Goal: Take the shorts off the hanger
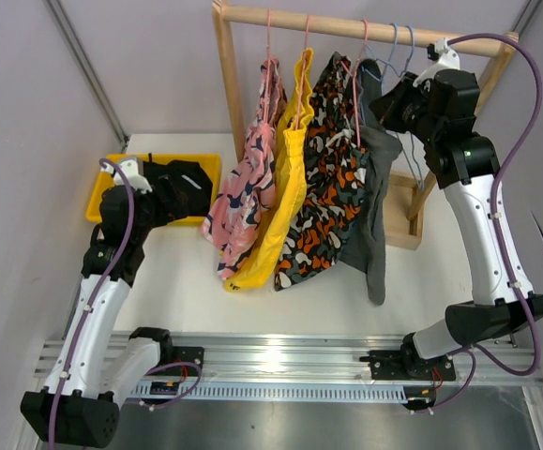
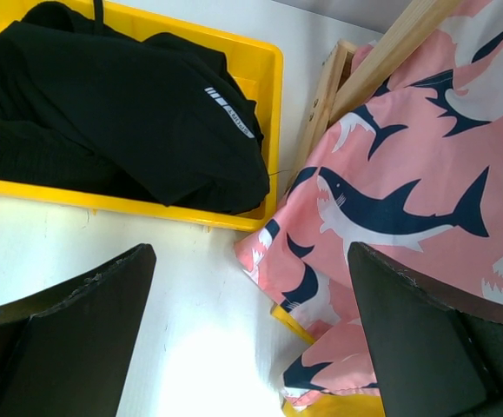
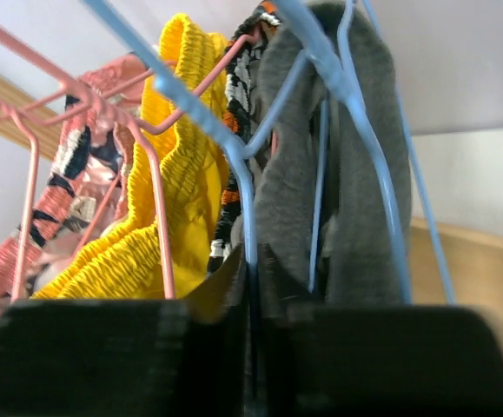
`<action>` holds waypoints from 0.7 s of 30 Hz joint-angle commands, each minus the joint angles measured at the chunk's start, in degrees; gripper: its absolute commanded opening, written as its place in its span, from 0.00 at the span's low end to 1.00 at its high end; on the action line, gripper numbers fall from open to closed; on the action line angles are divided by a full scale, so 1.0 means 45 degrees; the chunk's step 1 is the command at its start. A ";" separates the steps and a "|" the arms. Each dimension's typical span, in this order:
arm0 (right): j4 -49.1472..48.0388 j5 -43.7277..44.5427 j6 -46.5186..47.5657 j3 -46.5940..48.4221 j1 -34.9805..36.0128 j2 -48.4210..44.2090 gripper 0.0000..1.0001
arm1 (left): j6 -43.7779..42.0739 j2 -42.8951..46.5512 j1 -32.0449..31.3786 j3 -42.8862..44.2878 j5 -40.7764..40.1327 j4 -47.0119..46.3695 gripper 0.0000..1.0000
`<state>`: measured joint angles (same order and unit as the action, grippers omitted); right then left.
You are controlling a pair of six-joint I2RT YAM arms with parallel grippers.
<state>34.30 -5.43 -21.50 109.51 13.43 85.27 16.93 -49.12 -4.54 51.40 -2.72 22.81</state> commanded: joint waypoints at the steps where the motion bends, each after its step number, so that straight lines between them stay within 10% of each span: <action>1: -0.0846 -0.0004 0.0128 0.0194 0.0062 0.0112 0.00 | -0.0284 0.0194 -0.0260 0.0082 0.0486 -0.0420 0.99; 14: -0.0594 0.0719 -0.0047 0.1210 0.0101 -0.1409 0.00 | -0.3016 -0.2065 -1.1681 0.6131 -0.4647 -0.0009 0.99; 21: 0.0131 0.1089 -0.0866 -0.0055 0.0452 -0.3125 0.00 | -0.3273 -0.4840 -1.5080 0.7542 -0.3029 -0.1726 0.99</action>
<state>38.44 -1.61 -23.57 109.91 14.09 78.91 4.45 -65.76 -68.18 83.64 -18.39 18.46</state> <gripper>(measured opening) 0.045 0.994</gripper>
